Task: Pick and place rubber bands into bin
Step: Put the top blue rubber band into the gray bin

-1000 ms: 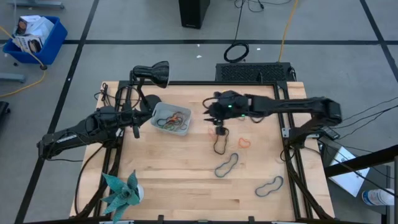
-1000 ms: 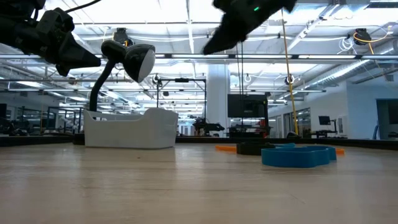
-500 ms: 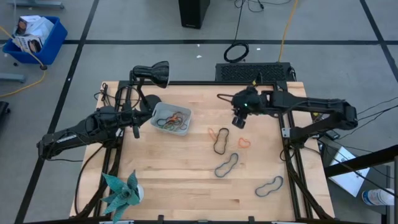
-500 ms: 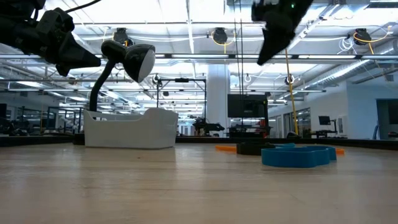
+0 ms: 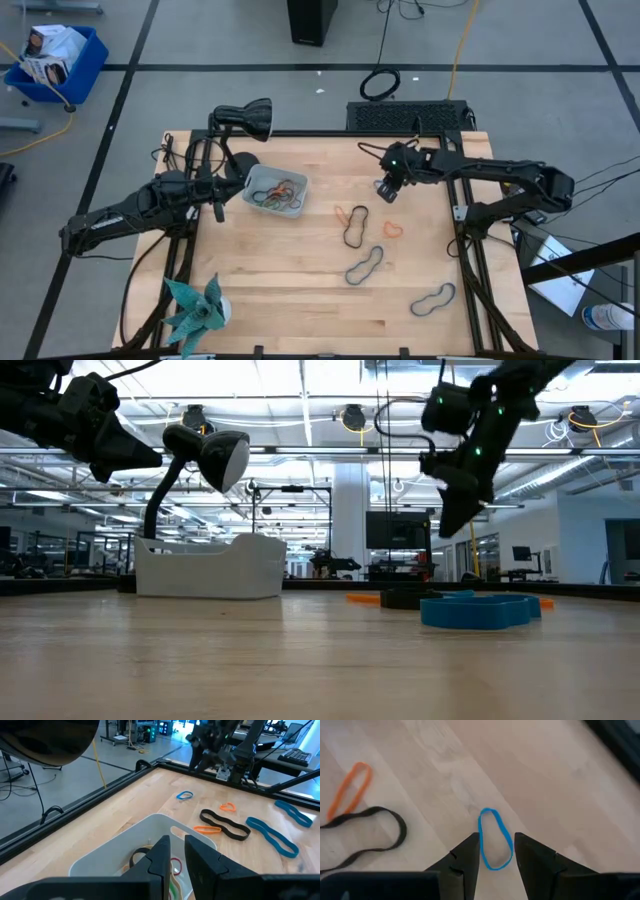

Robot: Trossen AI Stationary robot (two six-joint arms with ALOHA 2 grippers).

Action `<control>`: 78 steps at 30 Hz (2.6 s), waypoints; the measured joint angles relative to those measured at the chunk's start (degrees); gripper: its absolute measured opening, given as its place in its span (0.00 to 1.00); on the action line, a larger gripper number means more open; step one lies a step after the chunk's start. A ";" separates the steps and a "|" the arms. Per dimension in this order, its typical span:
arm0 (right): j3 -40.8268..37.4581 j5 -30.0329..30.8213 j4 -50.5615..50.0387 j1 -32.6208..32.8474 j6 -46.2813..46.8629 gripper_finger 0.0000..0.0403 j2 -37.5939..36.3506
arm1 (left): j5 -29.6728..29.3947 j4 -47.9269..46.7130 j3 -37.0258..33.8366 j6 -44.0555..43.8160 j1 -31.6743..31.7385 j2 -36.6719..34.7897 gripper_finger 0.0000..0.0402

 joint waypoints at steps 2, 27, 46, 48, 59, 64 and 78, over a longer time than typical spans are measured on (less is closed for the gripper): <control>-2.67 -0.50 2.53 -0.96 -0.09 0.29 0.00 | 0.00 0.00 -0.02 0.00 0.00 0.00 0.16; -16.51 -0.48 19.16 -1.80 -3.04 0.29 0.24 | 0.00 0.00 -0.02 0.00 0.00 0.00 0.16; -17.35 -0.51 26.27 -4.33 -2.60 0.25 11.63 | 0.02 -0.02 -0.02 -0.13 0.01 0.00 0.16; -17.35 -0.48 26.27 -4.33 -2.62 0.22 11.67 | 0.02 -0.03 -0.02 -0.07 0.00 0.00 0.16; -17.46 -0.79 26.27 -4.31 -2.59 0.03 11.85 | 0.02 -0.02 -0.02 -0.15 0.00 0.00 0.16; -17.53 -6.51 26.82 -4.44 -1.61 0.01 11.89 | 0.02 -0.01 -0.02 -0.17 0.00 0.00 0.16; -17.55 -12.82 27.43 -3.79 -1.94 0.01 11.93 | 0.02 0.00 -0.02 -0.14 0.00 0.00 0.16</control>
